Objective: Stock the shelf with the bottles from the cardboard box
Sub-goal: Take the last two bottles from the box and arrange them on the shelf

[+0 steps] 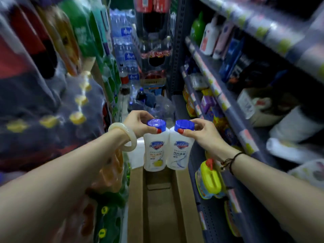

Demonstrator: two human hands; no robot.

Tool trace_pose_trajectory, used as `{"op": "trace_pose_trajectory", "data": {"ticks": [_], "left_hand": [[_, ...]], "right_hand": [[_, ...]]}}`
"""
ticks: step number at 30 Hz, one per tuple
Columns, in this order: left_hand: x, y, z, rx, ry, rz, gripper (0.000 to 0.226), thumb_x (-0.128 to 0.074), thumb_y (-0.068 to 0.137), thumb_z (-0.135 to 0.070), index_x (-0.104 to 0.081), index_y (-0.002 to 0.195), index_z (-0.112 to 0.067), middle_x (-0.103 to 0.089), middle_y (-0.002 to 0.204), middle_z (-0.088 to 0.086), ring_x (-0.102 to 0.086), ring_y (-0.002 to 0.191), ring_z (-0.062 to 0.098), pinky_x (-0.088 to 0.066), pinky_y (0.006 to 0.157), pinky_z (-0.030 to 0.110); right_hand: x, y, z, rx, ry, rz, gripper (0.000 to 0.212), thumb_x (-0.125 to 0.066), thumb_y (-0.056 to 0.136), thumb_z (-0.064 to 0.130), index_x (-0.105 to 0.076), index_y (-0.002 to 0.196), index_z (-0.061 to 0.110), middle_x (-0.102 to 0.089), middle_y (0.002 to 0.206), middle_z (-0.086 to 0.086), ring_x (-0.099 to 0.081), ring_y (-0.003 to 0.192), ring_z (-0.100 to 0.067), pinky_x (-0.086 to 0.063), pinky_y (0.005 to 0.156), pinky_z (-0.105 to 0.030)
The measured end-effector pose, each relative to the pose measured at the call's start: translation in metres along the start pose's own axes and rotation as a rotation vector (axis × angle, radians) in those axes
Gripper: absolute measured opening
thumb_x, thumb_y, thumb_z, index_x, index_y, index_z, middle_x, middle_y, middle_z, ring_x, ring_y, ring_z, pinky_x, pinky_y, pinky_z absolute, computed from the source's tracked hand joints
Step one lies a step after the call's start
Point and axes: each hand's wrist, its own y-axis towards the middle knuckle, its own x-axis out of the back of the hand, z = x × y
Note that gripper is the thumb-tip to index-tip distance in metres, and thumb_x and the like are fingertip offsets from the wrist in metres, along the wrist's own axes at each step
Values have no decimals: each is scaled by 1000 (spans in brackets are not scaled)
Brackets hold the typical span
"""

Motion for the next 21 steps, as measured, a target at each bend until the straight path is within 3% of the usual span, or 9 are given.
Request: {"op": "trace_pose_trajectory", "data": {"ticks": [7,13,17,21], "left_hand": [[77,-40,-147,-84,8,-30,33,-81,67,-12,-64,96,-14,-68,97,4,-64,90,19,-53,78,33],[137,-82,-270,-212,48,-45,31,-79,70,-12,-66,98,-12,-65,82,-4,-60,72,7,-46,58,19],[170,-110,-338,-270,56,-60,22,-77,71,-12,-66,90,-16,-69,85,1,-63,76,13,-52,66,27],[196,-143,-397,-323,83,-66,29,-76,74,-17,-66,101,-13,-68,92,0,-64,80,14,-52,63,26]], "right_hand": [[67,-26,158,90,45,-28,27,-77,74,15,-67,97,7,-65,75,0,-59,63,-6,-48,52,-12],[125,-52,281,184,41,-62,25,-76,75,16,-68,97,5,-69,85,-11,-61,65,-8,-47,53,-13],[158,-71,354,244,40,-78,25,-76,75,16,-70,95,2,-69,86,-12,-60,68,-11,-48,61,-19],[188,-97,412,298,26,-83,20,-73,78,15,-70,94,4,-69,87,-14,-61,71,-15,-47,58,-16]]}}
